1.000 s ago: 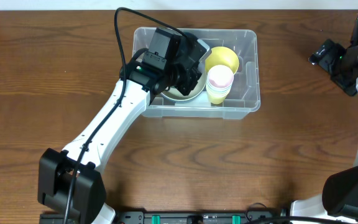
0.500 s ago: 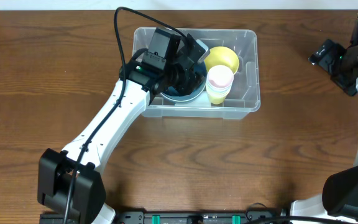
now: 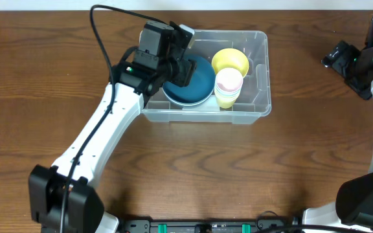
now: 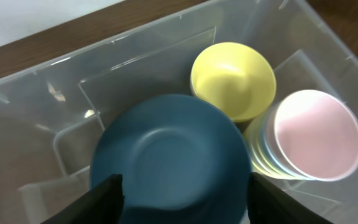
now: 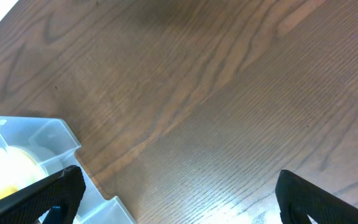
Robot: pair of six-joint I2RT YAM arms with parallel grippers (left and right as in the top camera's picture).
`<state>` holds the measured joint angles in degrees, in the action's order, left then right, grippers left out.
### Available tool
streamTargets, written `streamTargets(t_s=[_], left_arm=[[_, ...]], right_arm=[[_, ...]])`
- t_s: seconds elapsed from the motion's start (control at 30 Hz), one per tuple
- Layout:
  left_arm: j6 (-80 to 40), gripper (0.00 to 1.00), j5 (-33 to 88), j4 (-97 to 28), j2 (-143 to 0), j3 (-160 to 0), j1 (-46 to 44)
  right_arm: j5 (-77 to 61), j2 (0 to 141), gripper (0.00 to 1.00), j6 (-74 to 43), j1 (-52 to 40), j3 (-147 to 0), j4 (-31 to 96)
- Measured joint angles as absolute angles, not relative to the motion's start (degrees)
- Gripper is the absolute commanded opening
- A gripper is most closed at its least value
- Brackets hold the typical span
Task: Pack container
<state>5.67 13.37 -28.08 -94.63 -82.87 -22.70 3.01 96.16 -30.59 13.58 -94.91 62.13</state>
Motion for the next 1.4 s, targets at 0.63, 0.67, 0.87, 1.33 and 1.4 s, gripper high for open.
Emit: streamTargets(t_s=[0.63, 0.67, 0.87, 1.33, 1.4], left_arm=[[-2.72, 0.98, 12.82, -37.58, -65.58, -82.96, -22.94], [-2.55, 0.98, 12.34, -39.11, -64.79, -82.96, -22.92], [-1.43, 0.98, 4.54, -46.54, -58.7, -82.96, -22.92], [-1.58, 0.98, -8.19, -73.01, -31.35, -83.13, -18.22], [-2.24, 0.98, -8.45, -74.46, -27.29, -83.13, -14.92]], right_arm=[[3.01, 96.16, 0.99, -30.59, 13.58, -94.91, 62.13], [3.01, 96.16, 0.99, -30.59, 13.58, -94.91, 62.13], [3.01, 96.18, 0.99, -30.59, 13.58, -94.91, 62.11], [3.03, 96.18, 0.99, -30.59, 13.58, -94.91, 62.15], [2.98, 96.18, 0.99, -30.59, 13.58, -94.91, 62.13]])
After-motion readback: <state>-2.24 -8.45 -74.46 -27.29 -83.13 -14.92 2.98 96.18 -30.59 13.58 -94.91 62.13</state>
